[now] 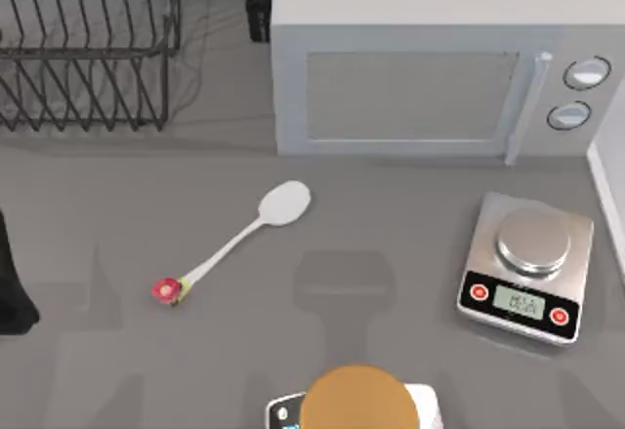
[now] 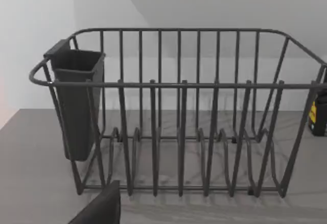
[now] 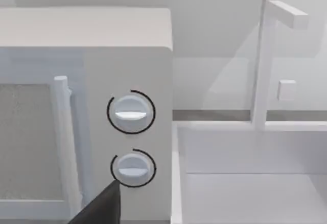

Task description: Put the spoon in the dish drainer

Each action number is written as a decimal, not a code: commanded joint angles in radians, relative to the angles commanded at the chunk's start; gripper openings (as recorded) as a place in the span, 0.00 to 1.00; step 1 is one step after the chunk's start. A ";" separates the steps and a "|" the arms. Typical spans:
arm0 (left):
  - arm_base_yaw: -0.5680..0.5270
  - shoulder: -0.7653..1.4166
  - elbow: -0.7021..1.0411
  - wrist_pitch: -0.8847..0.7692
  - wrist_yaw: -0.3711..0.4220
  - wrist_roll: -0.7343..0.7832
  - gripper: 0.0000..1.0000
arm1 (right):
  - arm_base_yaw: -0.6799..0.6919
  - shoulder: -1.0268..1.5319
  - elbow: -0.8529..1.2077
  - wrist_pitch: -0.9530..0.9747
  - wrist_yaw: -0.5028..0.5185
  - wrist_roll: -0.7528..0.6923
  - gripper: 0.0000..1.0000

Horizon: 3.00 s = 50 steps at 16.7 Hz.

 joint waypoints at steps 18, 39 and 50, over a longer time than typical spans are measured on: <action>-0.291 1.176 0.949 -0.691 0.002 0.201 1.00 | 0.000 0.000 0.000 0.000 0.000 0.000 1.00; -0.481 2.037 1.529 -1.072 0.003 0.337 1.00 | 0.000 0.000 0.000 0.000 0.000 0.000 1.00; -0.481 2.146 1.365 -0.795 0.004 0.338 1.00 | 0.000 0.000 0.000 0.000 0.000 0.000 1.00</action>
